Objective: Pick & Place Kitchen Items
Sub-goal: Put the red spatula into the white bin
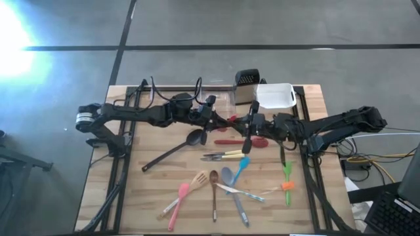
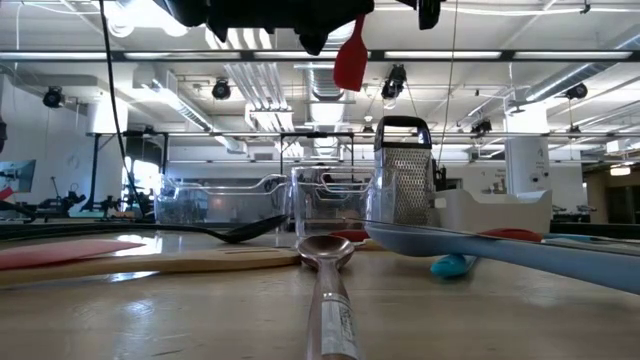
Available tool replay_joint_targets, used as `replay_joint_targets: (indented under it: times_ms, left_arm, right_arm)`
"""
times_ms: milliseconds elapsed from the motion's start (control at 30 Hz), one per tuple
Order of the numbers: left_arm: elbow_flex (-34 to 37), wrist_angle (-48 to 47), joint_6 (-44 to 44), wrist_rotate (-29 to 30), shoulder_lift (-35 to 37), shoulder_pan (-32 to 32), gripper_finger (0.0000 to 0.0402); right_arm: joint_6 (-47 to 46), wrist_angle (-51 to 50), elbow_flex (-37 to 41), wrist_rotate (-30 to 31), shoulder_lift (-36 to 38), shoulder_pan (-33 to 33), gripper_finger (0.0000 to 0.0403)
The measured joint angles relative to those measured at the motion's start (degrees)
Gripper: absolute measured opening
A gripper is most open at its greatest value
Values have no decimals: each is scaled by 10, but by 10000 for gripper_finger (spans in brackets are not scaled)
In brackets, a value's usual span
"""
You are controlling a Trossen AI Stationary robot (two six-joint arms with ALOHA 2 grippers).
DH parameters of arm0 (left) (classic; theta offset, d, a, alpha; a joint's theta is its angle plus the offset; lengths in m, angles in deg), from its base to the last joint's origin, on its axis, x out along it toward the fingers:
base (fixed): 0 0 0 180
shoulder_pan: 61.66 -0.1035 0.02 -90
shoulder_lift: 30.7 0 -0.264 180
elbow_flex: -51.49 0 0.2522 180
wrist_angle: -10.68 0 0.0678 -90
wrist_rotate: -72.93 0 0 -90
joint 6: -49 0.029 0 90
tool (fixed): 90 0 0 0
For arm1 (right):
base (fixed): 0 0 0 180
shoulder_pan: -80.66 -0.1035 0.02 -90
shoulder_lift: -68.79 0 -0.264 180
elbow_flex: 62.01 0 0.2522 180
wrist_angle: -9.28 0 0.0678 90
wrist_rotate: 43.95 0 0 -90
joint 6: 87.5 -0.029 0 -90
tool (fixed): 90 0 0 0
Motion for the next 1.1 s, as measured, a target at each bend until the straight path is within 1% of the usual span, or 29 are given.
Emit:
replay_joint_targets:
  times_ms: [67,133,233,333,433,533,633,800,933,1100]
  left_arm:
    - [0,-4,8,-14,0,0,23]
    - [0,-6,9,-10,0,0,36]
    - [-1,-12,-10,0,2,-1,90]
    - [-10,-49,-13,5,12,0,151]
    - [-19,-84,-9,37,22,0,203]
    - [-21,-112,-8,47,34,-1,239]
    - [-20,-119,-10,52,38,0,255]
    - [-19,-123,-11,54,36,0,255]
    - [-18,-123,-33,55,36,0,254]
    - [-18,-139,-44,55,35,0,254]
  right_arm:
    - [12,-3,0,5,2,0,16]
    - [19,-22,0,17,11,-1,15]
    - [20,-93,-5,64,48,-2,15]
    - [7,-166,-11,124,92,0,15]
    - [-4,-244,-10,178,137,0,15]
    - [-33,-329,-10,256,188,4,15]
    - [-65,-388,-3,297,237,24,15]
    - [-71,-396,18,304,302,84,15]
    - [-95,-398,35,304,325,147,15]
    - [-86,-407,43,220,310,230,15]
